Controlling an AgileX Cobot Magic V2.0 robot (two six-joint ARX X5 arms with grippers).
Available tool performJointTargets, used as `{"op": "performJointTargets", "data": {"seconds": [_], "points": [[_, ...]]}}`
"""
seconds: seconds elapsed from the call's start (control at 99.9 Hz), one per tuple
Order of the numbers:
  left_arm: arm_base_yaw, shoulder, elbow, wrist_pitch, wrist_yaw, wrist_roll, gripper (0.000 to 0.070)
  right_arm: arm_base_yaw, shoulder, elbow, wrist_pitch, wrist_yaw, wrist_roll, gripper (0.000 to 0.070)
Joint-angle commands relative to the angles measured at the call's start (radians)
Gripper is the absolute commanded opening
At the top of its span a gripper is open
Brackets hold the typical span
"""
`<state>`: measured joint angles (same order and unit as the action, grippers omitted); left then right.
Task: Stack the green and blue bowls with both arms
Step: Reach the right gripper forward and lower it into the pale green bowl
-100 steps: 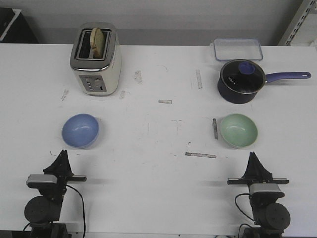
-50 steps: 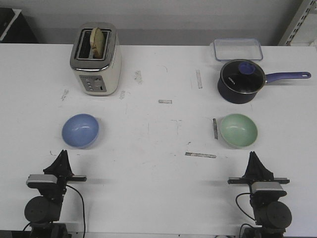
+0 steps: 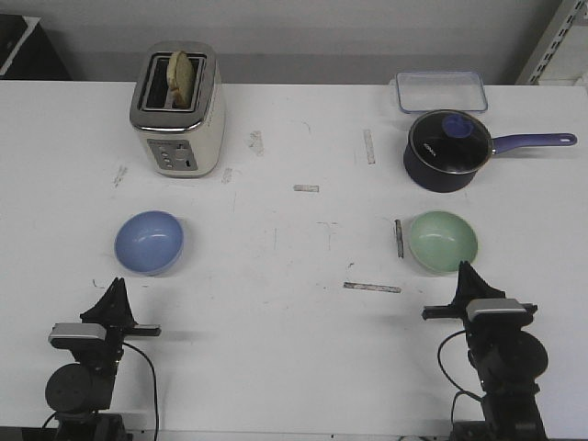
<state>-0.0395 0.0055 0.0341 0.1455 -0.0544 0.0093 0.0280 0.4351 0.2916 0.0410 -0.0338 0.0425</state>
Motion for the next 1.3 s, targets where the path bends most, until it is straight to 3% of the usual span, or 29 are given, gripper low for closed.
{"op": "performJointTargets", "data": {"seconds": [0.0,0.26,0.511,0.661,1.011,1.061,1.181,1.292], "points": [[0.0,-0.002,-0.022,0.013,-0.001,0.005,0.0002,0.001,0.061,0.042,0.004,-0.004,0.012,0.0007],[0.0,-0.002,-0.022,0.013,-0.001,0.005,0.0002,0.001,0.304,0.226,-0.106,0.004,0.008,0.0007],[0.0,-0.002,-0.022,0.013,-0.001,0.005,0.0002,0.001,0.512,0.497,-0.377,0.004,0.025,0.0007],[0.0,-0.002,-0.022,0.013,-0.001,0.005,0.0002,-0.002,0.613,0.629,-0.513,-0.004,0.101,0.0007],[0.0,-0.002,-0.022,0.013,-0.001,0.005,0.0002,-0.177,0.727,0.76,-0.669,-0.288,0.163,0.0016],[0.0,-0.002,-0.022,0.013,-0.001,0.005,0.0002,-0.213,0.737,0.765,-0.678,-0.324,0.175,0.0051],[0.0,-0.002,-0.022,0.013,-0.001,0.005,0.0002,-0.289,0.758,0.769,-0.685,-0.415,0.194,0.0262],[0.0,-0.002,-0.022,0.013,-0.001,0.005,0.0002,-0.344,0.767,0.77,-0.689,-0.457,0.198,0.0361]]}}
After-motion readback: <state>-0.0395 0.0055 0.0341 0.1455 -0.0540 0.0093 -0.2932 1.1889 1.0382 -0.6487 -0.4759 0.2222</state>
